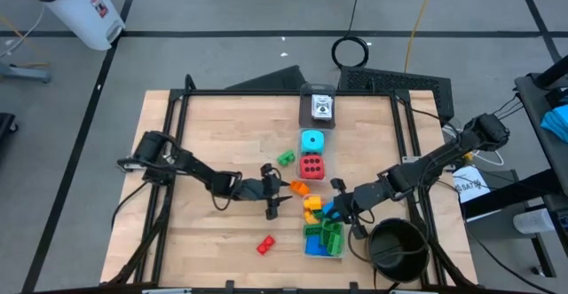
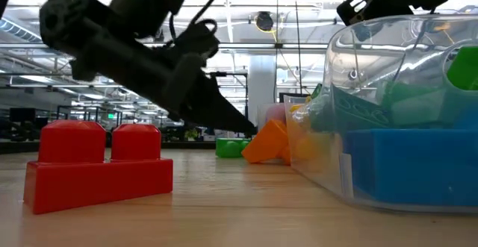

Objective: Pick & Place Toys
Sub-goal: Put the orange 1 stud game piece into the bottom transparent bin

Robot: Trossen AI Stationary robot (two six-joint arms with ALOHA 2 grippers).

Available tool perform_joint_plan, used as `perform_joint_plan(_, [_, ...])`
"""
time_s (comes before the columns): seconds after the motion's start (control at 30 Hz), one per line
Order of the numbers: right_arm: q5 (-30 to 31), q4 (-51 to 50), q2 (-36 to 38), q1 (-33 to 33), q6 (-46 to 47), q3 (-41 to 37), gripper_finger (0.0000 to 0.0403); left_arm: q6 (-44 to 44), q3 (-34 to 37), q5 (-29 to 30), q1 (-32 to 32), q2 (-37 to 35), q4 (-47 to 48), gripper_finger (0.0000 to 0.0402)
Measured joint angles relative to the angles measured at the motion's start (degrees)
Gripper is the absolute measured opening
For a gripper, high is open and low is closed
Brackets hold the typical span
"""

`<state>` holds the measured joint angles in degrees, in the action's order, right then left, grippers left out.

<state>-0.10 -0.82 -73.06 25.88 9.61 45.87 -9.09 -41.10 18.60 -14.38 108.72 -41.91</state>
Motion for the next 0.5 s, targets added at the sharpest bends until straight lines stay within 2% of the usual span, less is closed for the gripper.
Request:
perform_joint_plan(0.17, [0.0,0.1,0.0,0.0,0.0,0.0,0.006,4.2,-0.6,-1.2,1.6,3.6,-3.1,0.0205])
perform_joint_plan(0.37, [0.0,0.2,0.0,0.0,0.0,0.0,0.0061,7.3,-3.0,-7.1,3.1,6.9,-3.0,0.0205])
perform_joint_plan(0.5, [0.0,0.3,0.0,0.0,0.0,0.0,0.006,8.2,-4.4,-7.2,3.8,8.1,-2.8,0.0204])
